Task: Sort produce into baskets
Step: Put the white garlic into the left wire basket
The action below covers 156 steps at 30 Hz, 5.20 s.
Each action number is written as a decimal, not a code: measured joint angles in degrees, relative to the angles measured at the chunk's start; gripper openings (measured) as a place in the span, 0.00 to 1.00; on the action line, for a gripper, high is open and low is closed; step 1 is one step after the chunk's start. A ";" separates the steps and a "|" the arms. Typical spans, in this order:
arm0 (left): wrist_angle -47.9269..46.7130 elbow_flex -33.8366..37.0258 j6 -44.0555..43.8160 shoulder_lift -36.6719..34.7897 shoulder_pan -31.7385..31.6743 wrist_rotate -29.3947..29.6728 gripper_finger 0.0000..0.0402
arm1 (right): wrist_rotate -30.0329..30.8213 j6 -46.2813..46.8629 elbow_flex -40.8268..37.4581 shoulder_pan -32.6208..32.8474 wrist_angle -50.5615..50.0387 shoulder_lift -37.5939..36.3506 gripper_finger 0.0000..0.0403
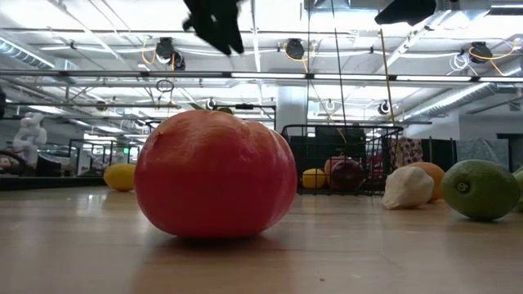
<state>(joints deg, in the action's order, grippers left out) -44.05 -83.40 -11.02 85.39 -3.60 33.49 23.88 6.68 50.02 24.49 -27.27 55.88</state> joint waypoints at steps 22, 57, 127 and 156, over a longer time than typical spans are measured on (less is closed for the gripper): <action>-3.54 7.42 -11.06 -1.14 29.86 10.52 0.60 | -9.06 16.45 0.02 2.28 -2.68 23.08 0.78; -6.10 7.88 -17.14 -1.14 30.93 12.25 0.60 | -15.54 -6.96 0.02 -9.48 -5.03 38.69 0.72; -25.82 10.25 -29.10 -1.93 33.16 16.56 0.60 | -9.60 -42.74 28.96 -40.55 31.33 38.92 0.54; -26.97 11.92 -25.58 -1.95 33.92 20.73 0.60 | -17.99 -7.56 28.94 -45.88 31.32 55.88 0.60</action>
<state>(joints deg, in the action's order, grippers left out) -71.02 -71.48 -36.61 83.44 30.33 54.22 5.89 -0.89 78.96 -21.39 4.05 111.75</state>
